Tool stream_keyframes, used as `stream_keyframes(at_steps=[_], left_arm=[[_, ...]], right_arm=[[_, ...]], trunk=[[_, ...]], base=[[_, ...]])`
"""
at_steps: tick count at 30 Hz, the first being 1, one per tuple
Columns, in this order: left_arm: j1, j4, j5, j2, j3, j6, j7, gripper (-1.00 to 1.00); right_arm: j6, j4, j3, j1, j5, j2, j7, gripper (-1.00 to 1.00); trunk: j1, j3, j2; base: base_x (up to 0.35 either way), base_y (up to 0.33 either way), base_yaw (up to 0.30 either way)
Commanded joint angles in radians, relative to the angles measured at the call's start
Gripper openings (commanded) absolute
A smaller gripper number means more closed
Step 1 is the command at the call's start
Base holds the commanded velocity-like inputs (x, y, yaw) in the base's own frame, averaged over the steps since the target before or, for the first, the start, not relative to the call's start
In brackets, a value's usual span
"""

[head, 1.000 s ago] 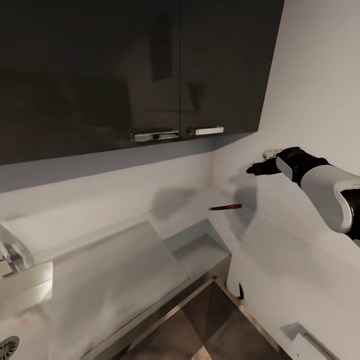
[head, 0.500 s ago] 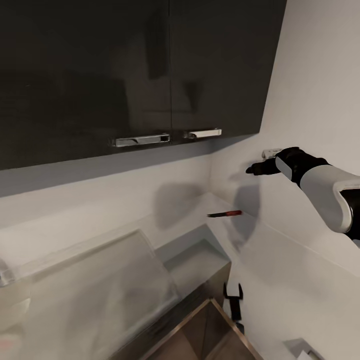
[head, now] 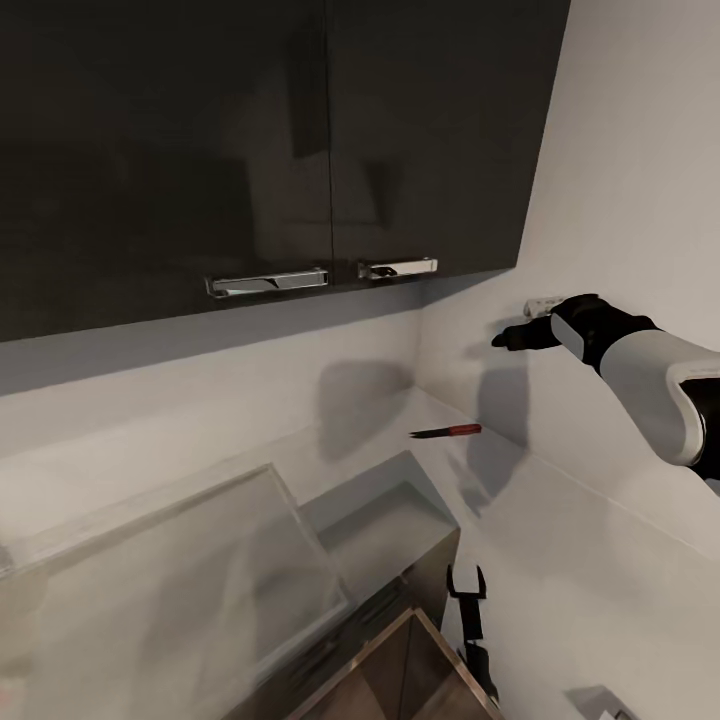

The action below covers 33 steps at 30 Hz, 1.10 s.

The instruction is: In the kitchen, take the Vidalia onion out of the sink, dice it on the chopping board with the paring knife, put the diced onion into the bowl on the countertop, then place both the paring knife and the chopping board into the sink.

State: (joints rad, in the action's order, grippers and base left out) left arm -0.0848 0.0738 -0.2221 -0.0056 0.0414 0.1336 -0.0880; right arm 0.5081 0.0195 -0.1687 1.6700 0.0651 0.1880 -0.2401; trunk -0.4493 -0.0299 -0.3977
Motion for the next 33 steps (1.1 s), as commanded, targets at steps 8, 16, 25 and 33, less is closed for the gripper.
stream_keyframes(at_steps=[8, 16, 25, 33], left_arm=[[-0.002, 0.004, -0.007, 0.000, 0.005, 0.008, -0.001, 1.00], [-0.002, 0.004, -0.008, 0.000, 0.005, 0.008, -0.001, 1.00], [-0.002, 0.004, -0.008, -0.001, 0.005, 0.008, -0.001, 1.00], [-0.003, 0.004, -0.008, 0.000, 0.005, 0.008, -0.001, 1.00]], right_arm=[[0.004, 0.002, -0.006, 0.001, 0.007, 0.001, -0.008, 1.00], [0.004, 0.002, -0.006, 0.001, 0.007, 0.002, -0.008, 1.00], [0.004, 0.002, -0.006, -0.010, 0.008, 0.002, -0.008, 1.00], [0.004, 0.002, -0.006, -0.012, 0.010, 0.004, -0.007, 1.00]], trunk=[[-0.001, -0.002, -0.002], [-0.001, -0.002, -0.002], [-0.001, -0.002, -0.002], [-0.001, -0.002, -0.002]], base=[[0.000, 0.000, 0.000], [0.000, 0.000, 0.000], [0.000, 0.000, 0.000], [0.000, 0.000, 0.000]])
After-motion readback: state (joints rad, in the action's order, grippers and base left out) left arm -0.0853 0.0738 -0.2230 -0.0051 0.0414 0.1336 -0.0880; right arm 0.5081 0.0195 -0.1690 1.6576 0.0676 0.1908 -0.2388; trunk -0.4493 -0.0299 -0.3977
